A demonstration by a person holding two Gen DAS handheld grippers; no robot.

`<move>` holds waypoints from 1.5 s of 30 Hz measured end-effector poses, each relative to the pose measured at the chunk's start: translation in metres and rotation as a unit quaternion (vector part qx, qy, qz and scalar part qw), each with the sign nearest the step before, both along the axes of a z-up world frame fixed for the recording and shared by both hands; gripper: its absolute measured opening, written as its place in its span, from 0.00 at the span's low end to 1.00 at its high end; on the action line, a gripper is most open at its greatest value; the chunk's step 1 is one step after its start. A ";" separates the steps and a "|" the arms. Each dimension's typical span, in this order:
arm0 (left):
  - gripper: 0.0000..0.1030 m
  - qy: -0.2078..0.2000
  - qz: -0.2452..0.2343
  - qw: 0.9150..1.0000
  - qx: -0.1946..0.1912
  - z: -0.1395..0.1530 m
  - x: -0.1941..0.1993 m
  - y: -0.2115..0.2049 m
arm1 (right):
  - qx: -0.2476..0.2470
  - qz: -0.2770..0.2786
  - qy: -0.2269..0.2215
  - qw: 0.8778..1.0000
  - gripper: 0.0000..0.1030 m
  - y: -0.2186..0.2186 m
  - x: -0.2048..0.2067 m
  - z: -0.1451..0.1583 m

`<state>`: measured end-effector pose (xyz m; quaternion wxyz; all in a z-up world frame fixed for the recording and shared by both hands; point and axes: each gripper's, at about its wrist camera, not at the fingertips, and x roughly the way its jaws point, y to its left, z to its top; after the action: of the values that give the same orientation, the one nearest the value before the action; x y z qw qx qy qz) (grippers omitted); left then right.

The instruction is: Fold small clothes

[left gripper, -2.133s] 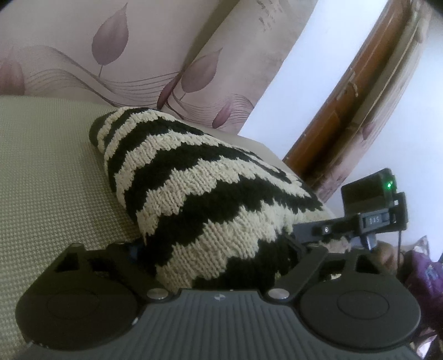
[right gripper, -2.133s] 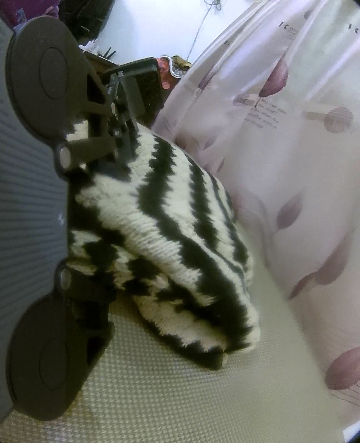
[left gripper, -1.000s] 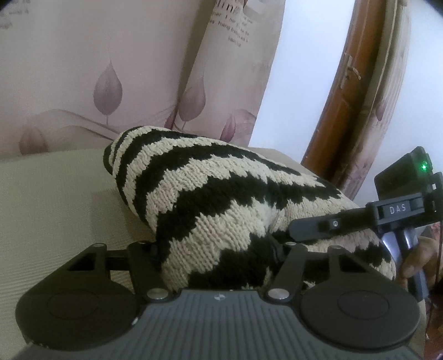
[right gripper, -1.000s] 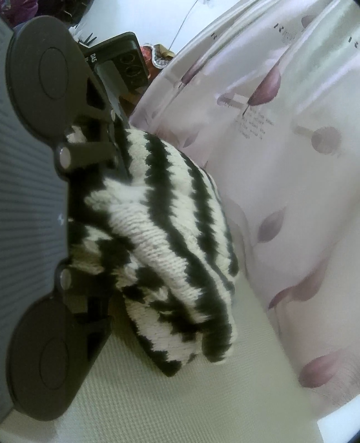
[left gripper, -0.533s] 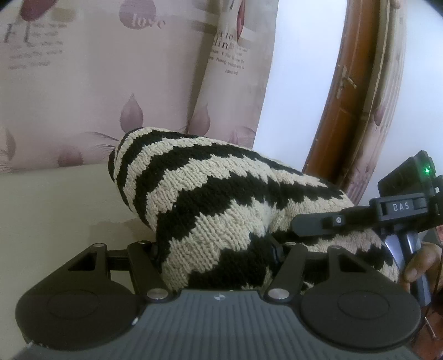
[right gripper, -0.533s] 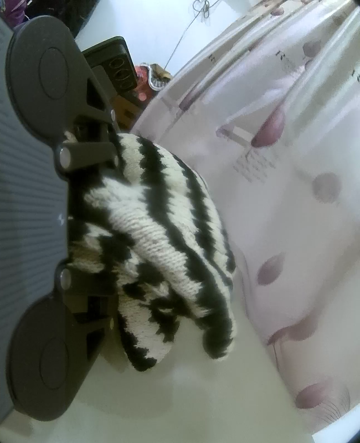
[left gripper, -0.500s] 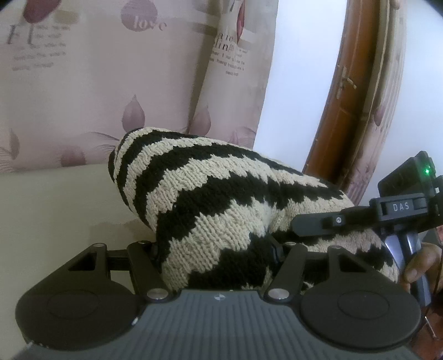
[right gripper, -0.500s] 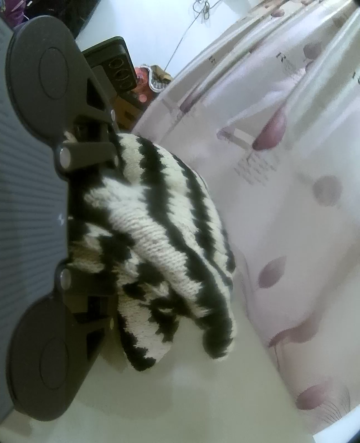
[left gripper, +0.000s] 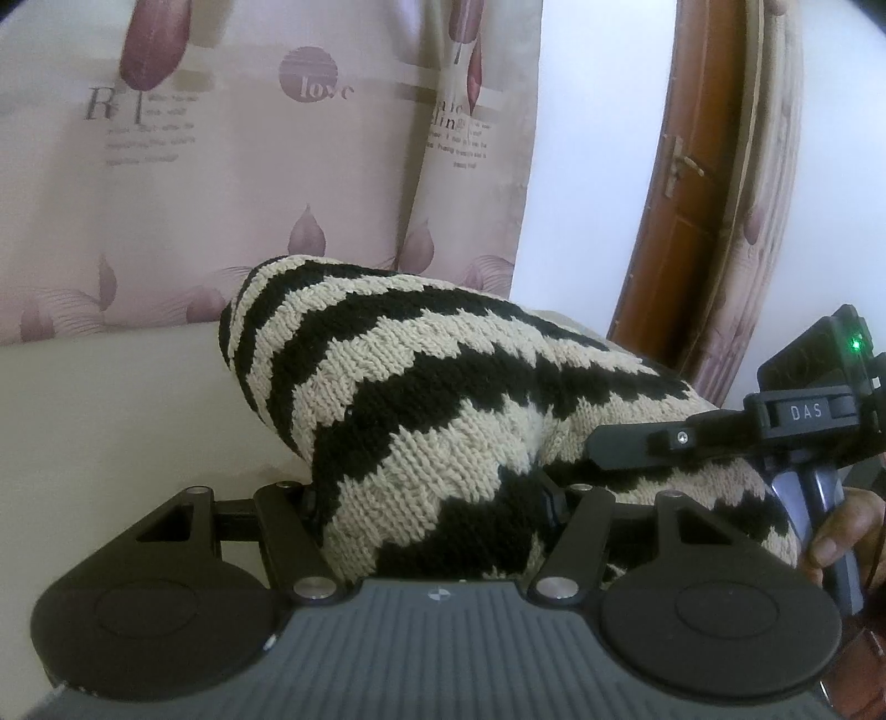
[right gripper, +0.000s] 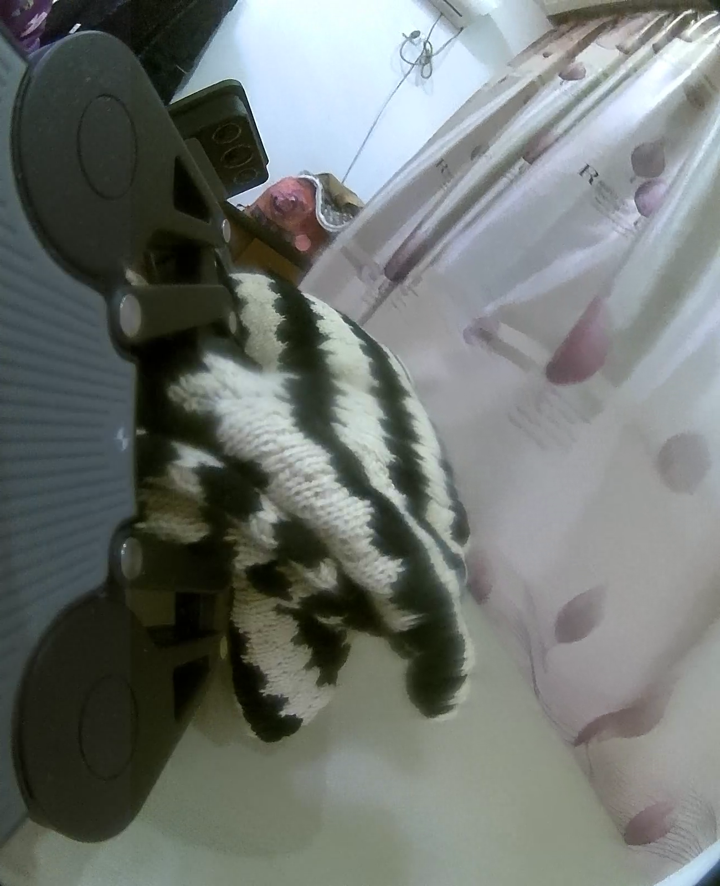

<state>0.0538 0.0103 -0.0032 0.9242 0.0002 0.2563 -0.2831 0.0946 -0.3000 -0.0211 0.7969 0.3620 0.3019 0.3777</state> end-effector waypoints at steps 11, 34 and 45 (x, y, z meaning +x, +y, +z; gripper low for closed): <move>0.61 -0.006 0.007 1.000 0.004 -0.005 -0.039 0.020 | 0.010 -0.004 -0.001 1.000 0.45 0.023 -0.036 -0.006; 0.63 0.002 -0.003 1.000 0.013 -0.033 -0.044 0.036 | 0.015 -0.002 0.022 1.000 0.45 0.033 -0.051 -0.033; 0.74 0.014 0.006 1.000 0.014 -0.057 -0.038 0.038 | -0.045 0.024 0.016 0.999 0.45 0.026 -0.039 -0.047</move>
<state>0.0157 0.0484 -0.0605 0.9221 0.0079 0.2731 -0.2742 0.0554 -0.2736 -0.0677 0.7982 0.3248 0.3398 0.3766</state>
